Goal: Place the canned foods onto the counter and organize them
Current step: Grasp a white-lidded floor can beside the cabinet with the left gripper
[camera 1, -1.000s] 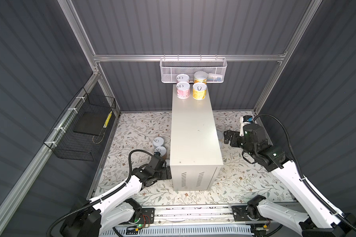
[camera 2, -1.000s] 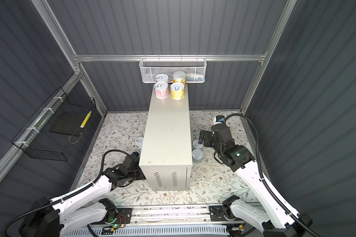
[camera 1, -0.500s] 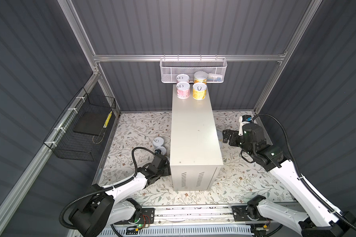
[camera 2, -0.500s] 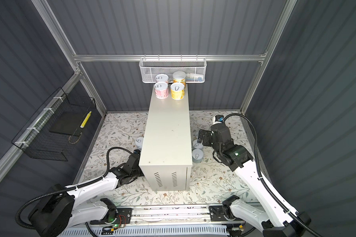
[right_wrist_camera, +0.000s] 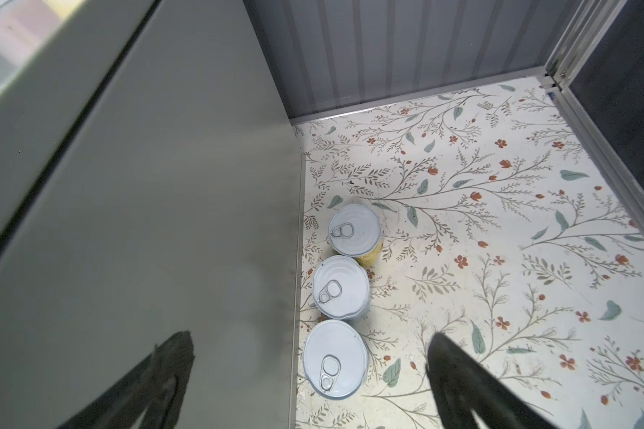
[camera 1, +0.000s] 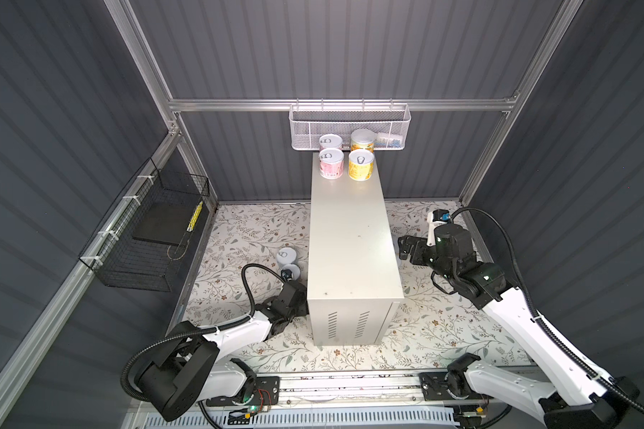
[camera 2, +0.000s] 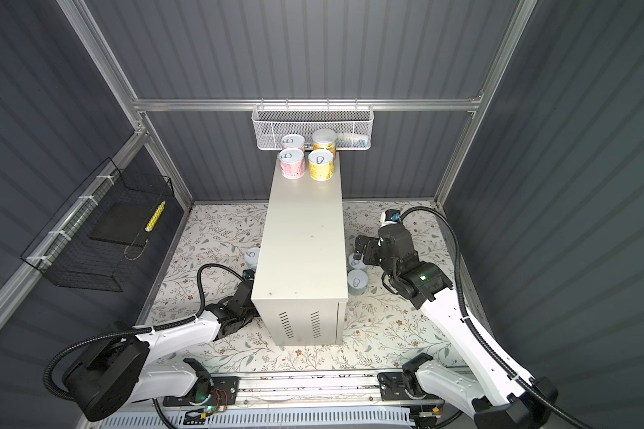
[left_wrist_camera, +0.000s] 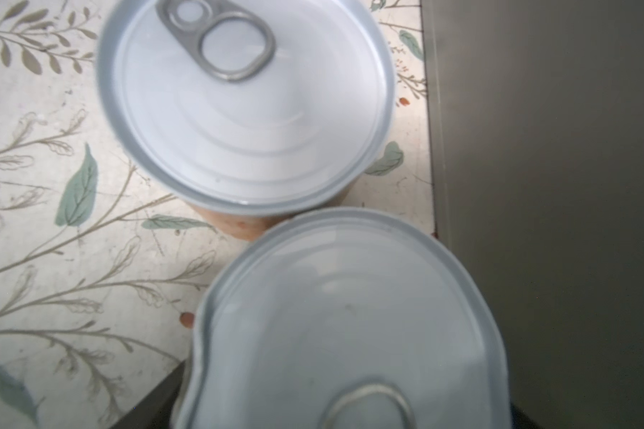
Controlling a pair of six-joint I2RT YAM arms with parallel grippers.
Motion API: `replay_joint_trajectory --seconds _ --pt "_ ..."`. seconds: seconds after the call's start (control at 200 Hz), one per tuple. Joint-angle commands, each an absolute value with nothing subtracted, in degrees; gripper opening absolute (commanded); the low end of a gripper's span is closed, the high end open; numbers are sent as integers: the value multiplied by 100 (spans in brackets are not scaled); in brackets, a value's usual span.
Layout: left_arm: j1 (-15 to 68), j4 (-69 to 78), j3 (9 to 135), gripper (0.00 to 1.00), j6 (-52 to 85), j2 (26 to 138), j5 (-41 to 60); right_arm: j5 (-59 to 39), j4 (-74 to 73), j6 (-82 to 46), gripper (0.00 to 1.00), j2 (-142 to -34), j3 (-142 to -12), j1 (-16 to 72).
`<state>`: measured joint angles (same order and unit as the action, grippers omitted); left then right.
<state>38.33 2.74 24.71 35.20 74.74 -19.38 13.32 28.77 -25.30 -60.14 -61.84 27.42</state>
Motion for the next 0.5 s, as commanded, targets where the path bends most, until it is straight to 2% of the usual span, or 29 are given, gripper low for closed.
replay_joint_trajectory --seconds 0.0,0.165,0.295,0.34,0.435,0.495 --pt "3841 404 2424 84 3592 7533 -2344 1196 2714 -2496 99 -6088 -6135 2719" --pt "3858 207 2321 70 3666 7261 -2523 1168 2620 -2428 99 -6167 -6140 2722" --pt "3858 -27 2275 46 3766 6859 -2527 1173 2574 -2389 99 -6261 -6152 2722" --pt "3858 -282 2396 26 3817 6765 -2544 1157 2559 -2389 99 -6289 -6152 2717" --pt "3858 -871 2715 0 3753 6592 -2516 1126 2522 -2374 99 -6308 -6152 2710" --pt "3858 -1355 2967 0 3700 6446 -2476 1136 2522 -2373 99 -6308 -6168 2715"
